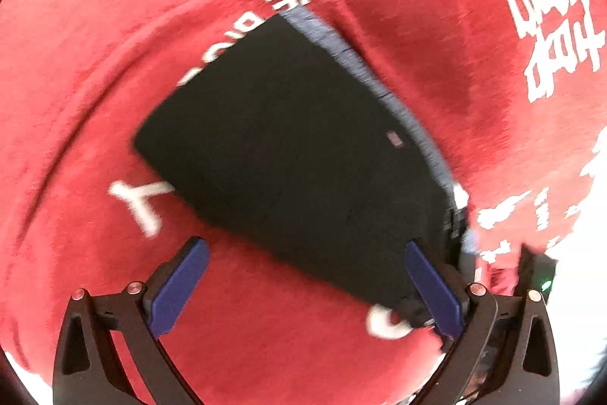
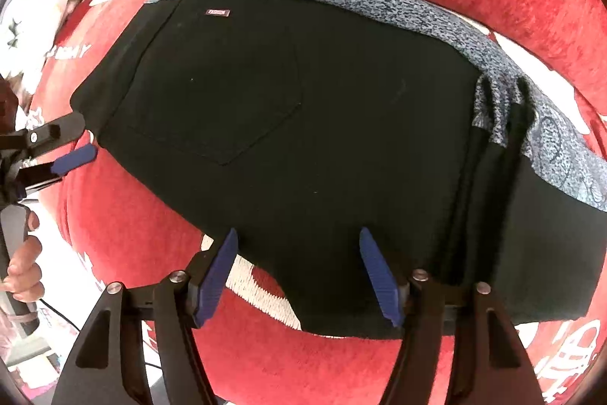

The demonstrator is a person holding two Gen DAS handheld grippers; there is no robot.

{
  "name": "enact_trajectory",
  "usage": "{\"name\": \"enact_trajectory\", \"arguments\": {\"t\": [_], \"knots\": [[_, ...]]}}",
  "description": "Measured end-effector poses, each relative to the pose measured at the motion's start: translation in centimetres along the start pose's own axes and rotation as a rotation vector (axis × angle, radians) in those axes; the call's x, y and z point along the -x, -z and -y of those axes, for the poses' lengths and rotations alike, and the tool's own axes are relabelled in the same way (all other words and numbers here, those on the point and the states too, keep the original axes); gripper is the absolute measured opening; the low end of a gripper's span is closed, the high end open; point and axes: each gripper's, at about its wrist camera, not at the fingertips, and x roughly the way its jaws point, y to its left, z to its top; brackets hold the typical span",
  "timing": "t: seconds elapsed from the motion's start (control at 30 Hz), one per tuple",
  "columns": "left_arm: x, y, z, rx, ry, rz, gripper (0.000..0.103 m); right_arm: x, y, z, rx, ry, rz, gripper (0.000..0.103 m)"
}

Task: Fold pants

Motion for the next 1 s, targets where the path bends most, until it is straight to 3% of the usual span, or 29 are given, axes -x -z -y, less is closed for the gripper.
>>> {"name": "enact_trajectory", "arguments": {"t": [0.07,0.27,0.37,0.47,0.53,0.6,0.63,0.73,0.87,1.0], "knots": [[-0.5,-0.9,0.5,0.033,0.042,0.018,0.103,0.0,0.1,-0.1,0.009,0.004,0.005,0.071],[-1.0,-2.1,1.6,0.110,0.031,0.066,0.103,0.0,0.3,-0.1,-0.002,-0.010,0.018,0.071],[0.5,-2.3,4.4,0.032,0.054,0.131,0.103,0.0,0.5,0.0,-0.008,-0.016,0.021,0.071],[-1.1,-3.1,5.3,-0.022,-0.058,0.106,0.103,0.0,0.5,0.2,-0.012,-0.024,0.029,0.071],[-2.0,-3.2,4.4,-0.004,-0.121,0.081,0.090,0.3,0.5,0.3,-0.011,-0.028,0.030,0.071],[-2.5,-3.5,3.9,-0.010,-0.222,0.065,0.044,1.3,0.3,0.6,-0.017,-0.047,0.044,0.071],[-2.5,-3.5,4.0,-0.043,-0.295,0.067,0.040,1.9,0.3,1.0,-0.021,-0.055,0.058,0.071],[-2.4,-2.5,6.6,-0.224,-0.414,0.112,0.037,4.9,-1.1,2.1,-0.030,-0.087,0.121,0.071],[-4.6,1.6,11.8,-0.686,-0.716,0.200,0.037,8.9,-6.0,1.8,0.026,-0.145,0.160,0.072],[-5.8,3.5,12.8,-0.847,-0.818,0.230,0.037,10.2,-12.0,-1.0,0.091,-0.290,0.116,0.072]]}}
